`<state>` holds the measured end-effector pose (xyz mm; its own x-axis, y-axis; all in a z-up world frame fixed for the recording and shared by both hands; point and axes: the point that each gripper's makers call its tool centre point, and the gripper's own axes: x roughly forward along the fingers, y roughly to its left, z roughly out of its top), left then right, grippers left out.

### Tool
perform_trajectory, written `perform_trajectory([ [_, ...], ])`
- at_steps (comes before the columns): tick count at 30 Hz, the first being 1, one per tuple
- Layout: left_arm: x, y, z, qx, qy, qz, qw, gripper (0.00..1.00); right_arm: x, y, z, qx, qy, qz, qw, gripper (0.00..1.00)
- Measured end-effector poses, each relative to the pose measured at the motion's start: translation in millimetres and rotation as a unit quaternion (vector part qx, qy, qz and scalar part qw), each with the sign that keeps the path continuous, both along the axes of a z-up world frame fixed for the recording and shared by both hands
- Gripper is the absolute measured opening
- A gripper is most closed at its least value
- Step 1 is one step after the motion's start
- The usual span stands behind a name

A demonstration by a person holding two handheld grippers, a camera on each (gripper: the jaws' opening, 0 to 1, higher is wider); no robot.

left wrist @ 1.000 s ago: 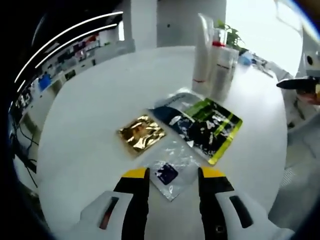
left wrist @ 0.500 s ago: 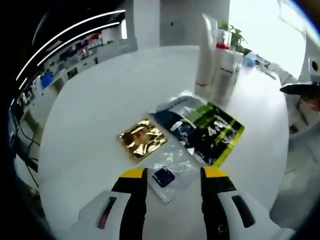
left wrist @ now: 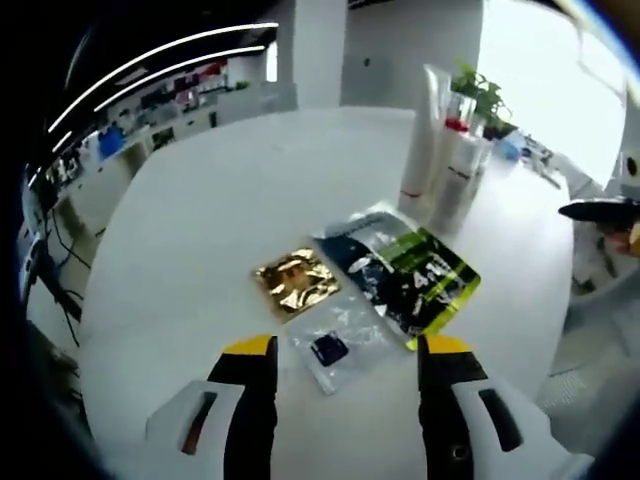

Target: Arrange the skincare products in the storage area until every visible bottle or jar stands upright without overlapping.

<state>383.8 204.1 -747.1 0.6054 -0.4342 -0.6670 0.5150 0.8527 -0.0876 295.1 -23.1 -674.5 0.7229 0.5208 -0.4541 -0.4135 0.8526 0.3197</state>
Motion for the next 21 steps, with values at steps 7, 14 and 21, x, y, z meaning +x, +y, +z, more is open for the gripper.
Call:
perform_trajectory([
  [7, -11.9, 18.3, 16.0, -0.021, -0.009, 0.028, 0.9994, 0.62, 0.0, 1.0, 1.3, 0.003, -0.003, 0.002, 1.0000, 0.97],
  [14, -32.4, 30.8, 31.9, -0.046, -0.018, 0.041, 0.9979, 0.77, -1.1, 3.6, 1.4, -0.003, -0.005, 0.011, 0.9999, 0.98],
  [21, -50.4, 37.1, 46.4, -0.087, -0.028, 0.051, 0.9945, 0.95, -1.0, 3.8, 1.9, -0.001, -0.006, 0.012, 0.9999, 0.99],
])
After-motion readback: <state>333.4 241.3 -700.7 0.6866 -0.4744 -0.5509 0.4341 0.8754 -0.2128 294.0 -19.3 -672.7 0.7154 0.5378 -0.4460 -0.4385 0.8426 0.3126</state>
